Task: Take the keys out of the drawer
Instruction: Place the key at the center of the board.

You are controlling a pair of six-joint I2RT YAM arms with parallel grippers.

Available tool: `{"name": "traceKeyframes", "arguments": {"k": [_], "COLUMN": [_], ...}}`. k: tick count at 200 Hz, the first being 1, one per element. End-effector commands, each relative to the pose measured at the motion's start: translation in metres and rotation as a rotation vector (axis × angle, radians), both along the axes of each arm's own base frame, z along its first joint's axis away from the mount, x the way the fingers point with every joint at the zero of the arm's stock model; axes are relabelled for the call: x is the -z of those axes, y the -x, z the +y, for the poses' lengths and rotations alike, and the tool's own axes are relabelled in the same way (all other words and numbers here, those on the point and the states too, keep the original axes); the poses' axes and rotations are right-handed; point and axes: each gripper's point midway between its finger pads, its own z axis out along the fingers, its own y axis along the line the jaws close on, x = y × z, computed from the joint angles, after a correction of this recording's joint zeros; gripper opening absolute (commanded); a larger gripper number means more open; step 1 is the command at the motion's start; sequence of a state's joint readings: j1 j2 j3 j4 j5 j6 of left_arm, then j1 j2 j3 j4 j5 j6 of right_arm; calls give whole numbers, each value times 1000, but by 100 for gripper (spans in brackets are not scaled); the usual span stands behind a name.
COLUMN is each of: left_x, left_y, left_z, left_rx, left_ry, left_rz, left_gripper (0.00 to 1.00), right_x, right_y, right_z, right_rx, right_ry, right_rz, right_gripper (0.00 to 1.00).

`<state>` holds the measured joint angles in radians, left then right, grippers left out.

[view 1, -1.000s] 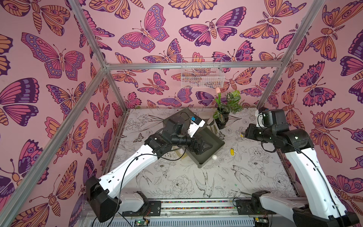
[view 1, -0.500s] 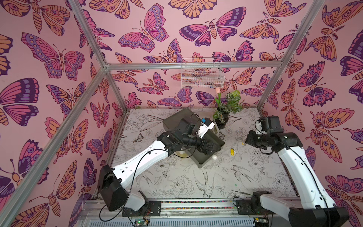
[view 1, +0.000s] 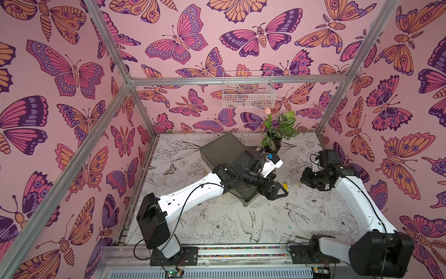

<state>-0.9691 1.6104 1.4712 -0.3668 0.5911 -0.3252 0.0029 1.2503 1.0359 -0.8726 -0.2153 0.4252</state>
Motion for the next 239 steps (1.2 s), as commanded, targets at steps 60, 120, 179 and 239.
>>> {"name": "traceKeyframes", "arguments": {"k": [60, 120, 179, 239], "left_x": [-6, -2, 1, 2], "left_y": [4, 4, 4, 3], "left_z": [5, 9, 12, 18], "left_rx": [15, 13, 7, -8], "left_ry": [4, -21, -39, -49], "left_rz": [-23, -35, -43, -62], "left_gripper": [100, 100, 100, 100], "right_x": [49, 82, 103, 114], "right_y": [-19, -32, -36, -42], "right_z": [2, 2, 3, 3], "right_rx": [-20, -9, -5, 4], "right_ry": [-33, -54, -62, -69], "right_rz": [84, 148, 187, 199], "right_gripper": [0, 0, 0, 0]}}
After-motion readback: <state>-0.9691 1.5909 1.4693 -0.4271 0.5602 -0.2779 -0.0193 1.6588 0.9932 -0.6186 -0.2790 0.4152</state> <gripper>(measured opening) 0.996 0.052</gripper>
